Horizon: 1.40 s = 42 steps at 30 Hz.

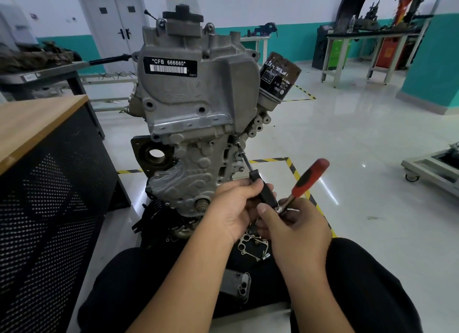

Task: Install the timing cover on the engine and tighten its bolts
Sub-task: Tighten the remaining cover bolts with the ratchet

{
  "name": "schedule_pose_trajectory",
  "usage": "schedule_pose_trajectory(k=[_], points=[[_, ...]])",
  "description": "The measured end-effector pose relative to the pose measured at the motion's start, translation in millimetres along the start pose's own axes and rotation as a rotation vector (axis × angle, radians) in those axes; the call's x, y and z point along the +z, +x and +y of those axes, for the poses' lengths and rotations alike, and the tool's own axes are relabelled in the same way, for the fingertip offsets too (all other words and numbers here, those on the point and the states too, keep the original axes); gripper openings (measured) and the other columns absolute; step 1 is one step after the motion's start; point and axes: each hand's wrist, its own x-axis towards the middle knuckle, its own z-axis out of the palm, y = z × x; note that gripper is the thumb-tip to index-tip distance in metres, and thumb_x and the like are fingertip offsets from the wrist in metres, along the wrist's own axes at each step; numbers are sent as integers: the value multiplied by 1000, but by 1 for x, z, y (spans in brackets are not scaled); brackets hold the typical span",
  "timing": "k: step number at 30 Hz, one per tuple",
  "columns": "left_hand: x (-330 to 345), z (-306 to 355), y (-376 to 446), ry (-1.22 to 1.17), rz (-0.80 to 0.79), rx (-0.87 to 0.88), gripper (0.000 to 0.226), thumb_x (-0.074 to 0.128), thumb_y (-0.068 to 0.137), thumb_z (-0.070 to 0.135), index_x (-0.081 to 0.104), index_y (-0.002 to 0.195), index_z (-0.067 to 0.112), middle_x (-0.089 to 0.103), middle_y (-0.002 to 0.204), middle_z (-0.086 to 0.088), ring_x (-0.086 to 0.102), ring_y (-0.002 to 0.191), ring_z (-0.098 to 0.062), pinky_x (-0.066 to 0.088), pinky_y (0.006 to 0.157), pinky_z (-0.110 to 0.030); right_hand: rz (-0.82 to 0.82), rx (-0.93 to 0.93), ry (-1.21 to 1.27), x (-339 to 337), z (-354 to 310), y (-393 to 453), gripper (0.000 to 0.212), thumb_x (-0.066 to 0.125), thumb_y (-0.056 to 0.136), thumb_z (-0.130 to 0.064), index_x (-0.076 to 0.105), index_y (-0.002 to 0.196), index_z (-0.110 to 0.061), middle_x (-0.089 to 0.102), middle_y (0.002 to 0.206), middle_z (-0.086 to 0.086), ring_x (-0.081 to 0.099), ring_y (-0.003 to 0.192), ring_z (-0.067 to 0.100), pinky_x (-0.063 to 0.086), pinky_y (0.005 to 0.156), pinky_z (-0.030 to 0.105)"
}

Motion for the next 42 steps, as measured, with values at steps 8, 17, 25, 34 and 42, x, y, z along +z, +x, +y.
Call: schedule_pose_trajectory(k=[8,17,25,34,42], points=[[-4,2,2,-40,-28,-10,26,64,94,-1,81,76,6,77,86,-18,77,74,-27,61,62,-33,-106,338,452,-7,-7,5,23,75,93,-23,73,86,-2,72,64,11,73,58,24,60,54,33],[5,1,-2,-107,-83,-46,14,59,100,8,67,108,0,76,98,-21,76,80,-29,59,57,-32,-37,242,487,-2,-4,2,22,75,93,-15,62,99,2,75,80,21,77,69,36,62,58,38],[7,-1,-1,-49,-5,-43,30,74,89,22,67,106,-1,73,83,-14,70,66,-24,58,58,-31,-28,67,168,5,0,-5,18,84,85,-19,68,90,-11,76,73,6,75,63,24,63,57,40],[10,-4,1,-101,10,-48,16,69,93,12,66,103,-1,73,80,-14,71,66,-23,61,60,-33,25,66,29,10,4,-8,18,85,82,-20,67,88,-20,75,74,0,76,66,22,64,61,40],[4,-2,0,-46,-29,-19,24,54,102,4,59,121,-10,72,97,-22,73,67,-27,53,45,-29,-39,279,391,1,-4,0,18,72,96,-20,65,92,-4,70,64,12,68,53,23,60,52,39]])
